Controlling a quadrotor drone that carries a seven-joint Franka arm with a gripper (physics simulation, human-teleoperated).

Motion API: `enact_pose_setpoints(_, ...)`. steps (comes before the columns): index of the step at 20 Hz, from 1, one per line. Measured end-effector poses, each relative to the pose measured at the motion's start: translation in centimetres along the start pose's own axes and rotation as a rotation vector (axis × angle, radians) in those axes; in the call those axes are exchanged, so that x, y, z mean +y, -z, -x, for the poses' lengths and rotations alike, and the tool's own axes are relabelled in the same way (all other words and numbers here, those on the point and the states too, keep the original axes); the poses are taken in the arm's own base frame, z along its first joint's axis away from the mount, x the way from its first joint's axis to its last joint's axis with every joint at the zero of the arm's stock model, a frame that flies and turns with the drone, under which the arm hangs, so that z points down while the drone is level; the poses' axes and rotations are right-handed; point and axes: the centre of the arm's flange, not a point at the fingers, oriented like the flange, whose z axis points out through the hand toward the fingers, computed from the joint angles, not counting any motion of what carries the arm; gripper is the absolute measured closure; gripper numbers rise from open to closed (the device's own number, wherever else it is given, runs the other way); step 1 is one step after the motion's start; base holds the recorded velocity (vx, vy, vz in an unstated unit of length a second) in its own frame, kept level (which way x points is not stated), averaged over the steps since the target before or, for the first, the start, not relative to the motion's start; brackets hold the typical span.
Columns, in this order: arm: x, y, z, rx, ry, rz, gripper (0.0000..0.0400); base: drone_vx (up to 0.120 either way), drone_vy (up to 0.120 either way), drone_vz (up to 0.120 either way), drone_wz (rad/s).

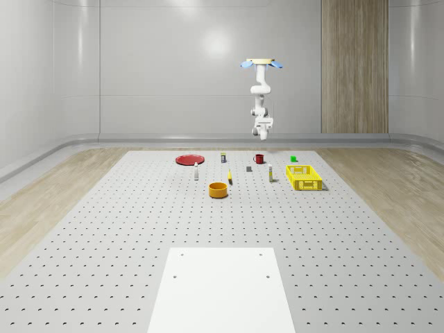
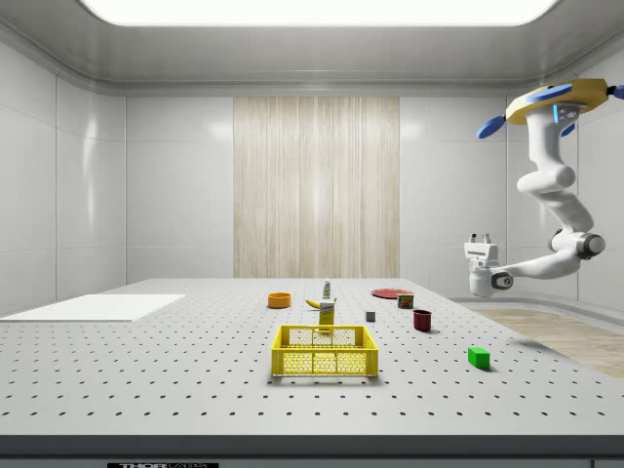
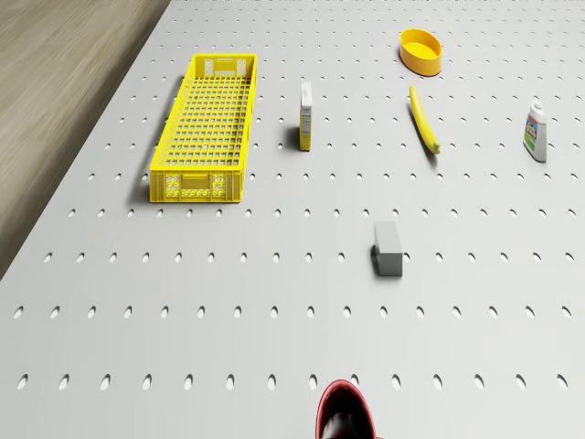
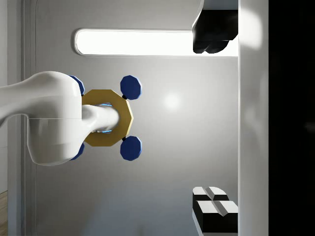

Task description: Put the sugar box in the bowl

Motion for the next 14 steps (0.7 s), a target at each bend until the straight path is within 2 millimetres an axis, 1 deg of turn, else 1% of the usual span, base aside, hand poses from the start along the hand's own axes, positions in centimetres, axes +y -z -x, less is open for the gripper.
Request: enact_pose_setpoints(14, 0.03, 0.03, 0.11, 0.012, 0.0, -0.004, 0.0, 0.12, 0.0, 0.0, 0.0)
